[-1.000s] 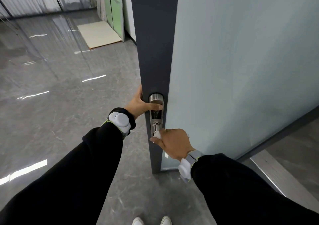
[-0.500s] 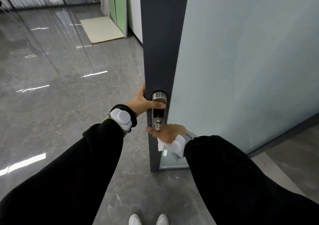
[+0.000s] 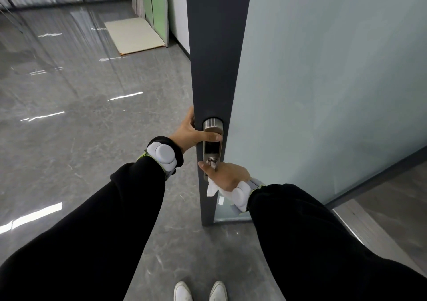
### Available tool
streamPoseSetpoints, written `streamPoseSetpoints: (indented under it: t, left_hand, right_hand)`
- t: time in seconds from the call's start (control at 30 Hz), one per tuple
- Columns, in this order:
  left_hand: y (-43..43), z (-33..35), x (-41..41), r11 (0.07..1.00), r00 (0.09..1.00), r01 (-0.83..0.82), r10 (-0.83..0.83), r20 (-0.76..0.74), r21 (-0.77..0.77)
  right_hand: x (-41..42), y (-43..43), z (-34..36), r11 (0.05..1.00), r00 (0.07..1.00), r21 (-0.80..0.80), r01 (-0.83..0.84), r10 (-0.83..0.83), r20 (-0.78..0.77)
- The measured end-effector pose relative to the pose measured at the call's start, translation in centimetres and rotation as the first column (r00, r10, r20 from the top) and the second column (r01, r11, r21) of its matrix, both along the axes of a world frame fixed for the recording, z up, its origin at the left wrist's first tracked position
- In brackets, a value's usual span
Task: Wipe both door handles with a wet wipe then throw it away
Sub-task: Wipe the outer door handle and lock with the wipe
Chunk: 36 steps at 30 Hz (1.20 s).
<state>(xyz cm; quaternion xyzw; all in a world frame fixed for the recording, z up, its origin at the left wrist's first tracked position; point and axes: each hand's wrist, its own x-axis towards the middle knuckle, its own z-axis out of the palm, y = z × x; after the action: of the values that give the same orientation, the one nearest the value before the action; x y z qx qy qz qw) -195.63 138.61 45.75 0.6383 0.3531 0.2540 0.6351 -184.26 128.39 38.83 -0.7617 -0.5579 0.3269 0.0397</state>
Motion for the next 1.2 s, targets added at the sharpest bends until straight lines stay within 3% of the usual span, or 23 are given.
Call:
streamPoseSetpoints:
  t: [0.07, 0.13, 0.23, 0.4, 0.6, 0.77, 1.0, 1.1, 1.2]
  left_hand:
    - [-0.1, 0.1, 0.1, 1.000, 1.000, 0.005, -0.005, 0.000, 0.009]
    - [-0.2, 0.2, 0.1, 1.000, 1.000, 0.006, -0.006, 0.013, 0.008]
    - [-0.2, 0.1, 0.0, 1.000, 1.000, -0.005, 0.004, 0.020, 0.021]
    - [-0.3, 0.1, -0.1, 0.999, 1.000, -0.016, 0.016, -0.002, 0.031]
    - [-0.6, 0.5, 0.0, 0.999, 1.000, -0.023, 0.024, -0.015, 0.045]
    - [-0.8, 0.6, 0.1, 0.998, 0.999, -0.028, 0.029, -0.019, 0.055]
    - [-0.8, 0.5, 0.1, 0.997, 0.999, -0.028, 0.029, -0.017, 0.065]
    - [-0.5, 0.4, 0.0, 0.998, 0.999, -0.026, 0.027, -0.020, 0.062]
    - [-0.4, 0.3, 0.2, 0.998, 1.000, -0.021, 0.022, -0.020, 0.059]
  right_hand:
    - [-0.3, -0.3, 0.2, 0.997, 0.986, 0.030, -0.068, 0.062, 0.156]
    - [-0.5, -1.0, 0.3, 0.980, 0.942, 0.161, -0.121, 0.062, 0.329]
    - [-0.5, -2.5, -0.1, 0.930, 0.878, 0.281, -0.239, 0.083, 0.472]
    - [0.8, -3.5, -0.8, 0.883, 0.822, 0.298, -0.362, 0.152, 0.549]
    - [3.5, -4.5, -1.1, 0.865, 0.798, 0.308, -0.395, 0.158, 0.582]
    - [3.8, -3.9, -0.7, 0.929, 0.896, 0.297, -0.218, 0.070, 0.438]
    - [4.1, -2.2, -0.3, 1.000, 0.995, 0.010, 0.008, -0.009, 0.100]
    - [4.4, -1.4, 0.7, 0.989, 0.999, -0.149, 0.012, -0.018, -0.044]
    - [5.0, -1.5, 1.4, 0.963, 0.918, -0.254, 0.094, -0.182, -0.353]
